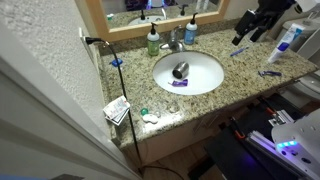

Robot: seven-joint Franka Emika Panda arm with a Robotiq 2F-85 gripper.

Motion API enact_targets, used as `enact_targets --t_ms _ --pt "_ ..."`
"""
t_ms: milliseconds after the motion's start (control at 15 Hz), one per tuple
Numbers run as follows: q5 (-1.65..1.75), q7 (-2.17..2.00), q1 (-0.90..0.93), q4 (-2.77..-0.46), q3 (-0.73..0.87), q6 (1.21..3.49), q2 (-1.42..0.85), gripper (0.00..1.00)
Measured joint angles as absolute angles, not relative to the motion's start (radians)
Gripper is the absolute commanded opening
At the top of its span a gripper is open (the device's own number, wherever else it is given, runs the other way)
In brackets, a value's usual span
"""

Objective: Push the faucet handle down

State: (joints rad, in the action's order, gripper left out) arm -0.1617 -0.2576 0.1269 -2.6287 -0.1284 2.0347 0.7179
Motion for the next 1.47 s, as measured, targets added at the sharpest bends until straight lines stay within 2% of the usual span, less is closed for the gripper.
enact_targets --t_ms 733,1133,1467 --pt "-0.142 -0.418 0.097 -2.626 -0.177 2.045 0.731 1.00" --pt "-0.105 -0.499 0.023 -2.336 -0.179 1.953 0.733 1.00" --pt "-0.098 -0.498 0.021 -2.349 -0.187 1.952 0.714 1.00"
